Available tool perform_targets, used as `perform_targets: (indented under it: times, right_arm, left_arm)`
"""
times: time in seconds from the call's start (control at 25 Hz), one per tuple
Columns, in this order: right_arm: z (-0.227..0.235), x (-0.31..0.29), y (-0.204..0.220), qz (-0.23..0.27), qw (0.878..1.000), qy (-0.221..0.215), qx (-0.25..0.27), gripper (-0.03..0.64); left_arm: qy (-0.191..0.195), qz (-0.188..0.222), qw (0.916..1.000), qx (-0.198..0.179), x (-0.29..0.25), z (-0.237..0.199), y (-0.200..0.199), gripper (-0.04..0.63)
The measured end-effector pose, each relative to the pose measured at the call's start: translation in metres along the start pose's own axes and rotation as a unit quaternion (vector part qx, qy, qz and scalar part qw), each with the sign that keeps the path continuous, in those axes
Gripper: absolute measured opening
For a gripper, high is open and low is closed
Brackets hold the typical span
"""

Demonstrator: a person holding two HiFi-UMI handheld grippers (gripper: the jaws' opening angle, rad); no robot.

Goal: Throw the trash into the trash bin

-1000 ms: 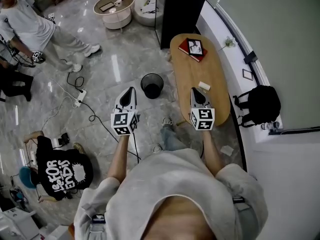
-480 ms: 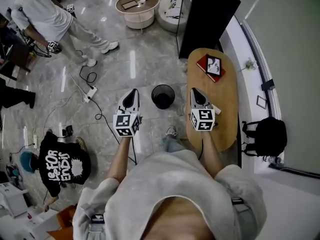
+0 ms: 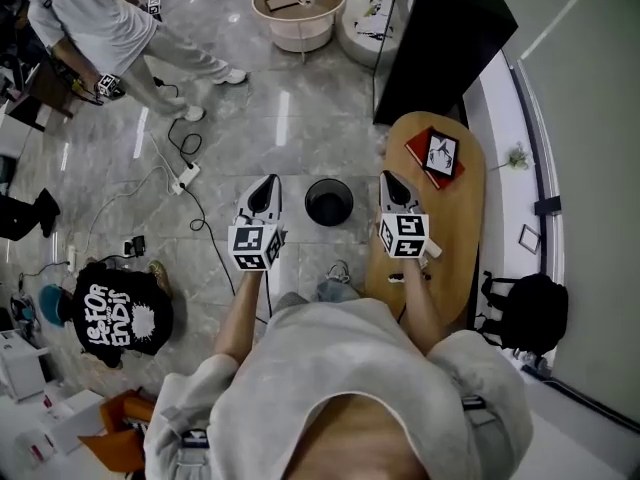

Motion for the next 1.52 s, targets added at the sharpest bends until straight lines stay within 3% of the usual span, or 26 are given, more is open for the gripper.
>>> perform_targets:
  times: [0.56,0.76,0.96,1.24,1.52]
  right_arm:
    - [0.012,-0.055,0.01,-0.036,0.999,-0.011,-0.003,0.031]
    - [0.014,-0.065,0.02,-0.043,0.999,0.013,-0.015,0.031]
    - [0.012,-0.065,0.037,-0.052,0.996,0.058,-0.034,0.031]
    - [0.016,-0.058,0.065,-0.054,0.988,0.126,-0.07,0.031]
    - [0.044,0.004,0.108,-0.053,0.966,0.223,-0.119,0.031]
  left_arm:
    - [0.019,-0.036,0.999,0.02,-0.058,-0.005,0.024,0.018]
    - [0.049,-0.04,0.9979,0.018,-0.08,-0.012,0.037,0.018]
    - [0.103,-0.054,0.9931,0.017,-0.098,-0.014,0.052,0.018]
    - [0.194,-0.072,0.9784,-0.001,-0.13,0.0,0.076,0.018]
    - [0.298,-0.077,0.9511,-0.025,-0.147,0.069,0.082,0.018]
Point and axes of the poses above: the fingertips, and each gripper's own axes: x backward along the fingers, z to its right, y out of its underside, the point moved 2 cm from there along x, backward along the fingers, and after that the axes turned 10 degrees about -x, right-handed, at the moved point
